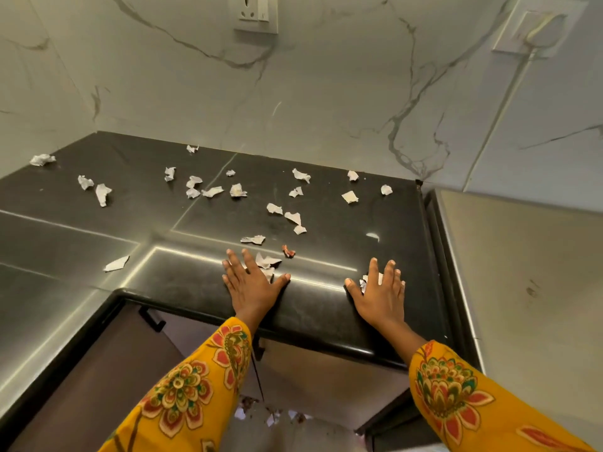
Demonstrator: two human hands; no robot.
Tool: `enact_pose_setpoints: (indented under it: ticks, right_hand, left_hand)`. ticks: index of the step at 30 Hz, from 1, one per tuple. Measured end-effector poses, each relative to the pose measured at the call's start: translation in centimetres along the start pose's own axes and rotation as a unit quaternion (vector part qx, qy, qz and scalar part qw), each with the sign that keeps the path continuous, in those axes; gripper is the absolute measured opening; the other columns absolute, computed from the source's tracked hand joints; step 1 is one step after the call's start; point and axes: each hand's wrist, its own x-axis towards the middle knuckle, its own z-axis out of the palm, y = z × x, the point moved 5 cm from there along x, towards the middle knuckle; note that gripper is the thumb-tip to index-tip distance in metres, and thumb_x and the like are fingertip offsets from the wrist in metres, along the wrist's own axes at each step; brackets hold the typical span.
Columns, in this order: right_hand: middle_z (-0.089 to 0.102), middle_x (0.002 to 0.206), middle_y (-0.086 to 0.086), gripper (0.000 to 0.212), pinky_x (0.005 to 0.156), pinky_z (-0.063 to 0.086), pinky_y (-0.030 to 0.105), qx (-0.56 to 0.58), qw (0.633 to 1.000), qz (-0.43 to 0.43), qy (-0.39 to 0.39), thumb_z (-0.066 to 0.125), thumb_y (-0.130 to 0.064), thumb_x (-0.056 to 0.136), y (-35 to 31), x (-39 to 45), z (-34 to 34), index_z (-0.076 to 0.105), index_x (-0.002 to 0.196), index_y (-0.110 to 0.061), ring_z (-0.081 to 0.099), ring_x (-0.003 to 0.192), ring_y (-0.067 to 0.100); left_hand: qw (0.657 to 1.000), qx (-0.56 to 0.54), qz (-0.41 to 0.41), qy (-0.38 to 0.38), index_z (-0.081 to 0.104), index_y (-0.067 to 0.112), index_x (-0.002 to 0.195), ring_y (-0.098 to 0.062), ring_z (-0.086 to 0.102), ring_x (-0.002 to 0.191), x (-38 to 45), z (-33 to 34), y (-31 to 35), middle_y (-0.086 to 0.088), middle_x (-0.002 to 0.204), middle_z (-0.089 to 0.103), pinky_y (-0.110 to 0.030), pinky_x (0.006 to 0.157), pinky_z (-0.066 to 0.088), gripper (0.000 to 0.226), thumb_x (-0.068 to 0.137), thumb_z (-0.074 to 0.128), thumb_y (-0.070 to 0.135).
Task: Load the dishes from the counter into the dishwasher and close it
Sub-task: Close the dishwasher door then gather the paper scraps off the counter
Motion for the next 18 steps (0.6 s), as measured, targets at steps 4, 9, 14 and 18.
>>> enact_pose_setpoints:
  ticks: [4, 9, 14, 18]
  right_hand:
    - [-0.005, 0.158, 0.014, 0.074, 0.118, 0.001, 0.043, -0.012, 1.000, -0.018, -0.007, 0.034, -0.058, 0.093, -1.9, 0.9, 0.8, 0.009, 0.151, -0.019, -0.004, 0.146, 0.032]
    - [-0.005, 0.159, 0.010, 0.072, 0.118, 0.001, 0.044, -0.030, 0.998, -0.042, -0.020, 0.031, -0.058, 0.094, -4.3, 1.7, 1.9, 0.010, 0.151, -0.020, -0.003, 0.146, 0.029]
    - [-0.007, 0.159, 0.005, 0.075, 0.118, -0.002, 0.042, -0.047, 0.995, -0.076, -0.033, 0.029, -0.063, 0.092, -6.0, 2.7, 2.7, 0.007, 0.151, -0.022, -0.006, 0.147, 0.025]
    - [-0.009, 0.159, 0.003, 0.077, 0.117, -0.004, 0.040, -0.068, 0.991, -0.108, -0.041, 0.028, -0.065, 0.091, -7.1, 3.5, 2.9, 0.006, 0.151, -0.023, -0.008, 0.147, 0.023]
  left_hand:
    - [1.000, 0.010, 0.024, -0.015, -0.004, 0.009, 0.151, -0.034, -0.015, 0.144, 1.5, 0.2, 0.2, -0.016, 0.156, -0.018, -0.044, 0.116, -0.005, 0.109, 0.079, 0.057, 0.065]
    - [0.998, 0.013, 0.049, -0.029, -0.004, 0.011, 0.151, -0.034, -0.015, 0.144, 2.9, 0.6, 1.0, -0.018, 0.156, -0.017, -0.043, 0.117, -0.005, 0.109, 0.079, 0.055, 0.067]
    - [0.997, 0.024, 0.054, -0.039, -0.004, 0.012, 0.151, -0.035, -0.012, 0.145, 4.0, 1.1, 1.5, -0.022, 0.156, -0.013, -0.043, 0.117, -0.004, 0.111, 0.076, 0.054, 0.071]
    - [0.997, 0.031, 0.057, -0.041, -0.002, 0.012, 0.151, -0.035, -0.010, 0.145, 5.1, 1.4, 2.0, -0.023, 0.156, -0.009, -0.043, 0.117, -0.004, 0.112, 0.075, 0.053, 0.073]
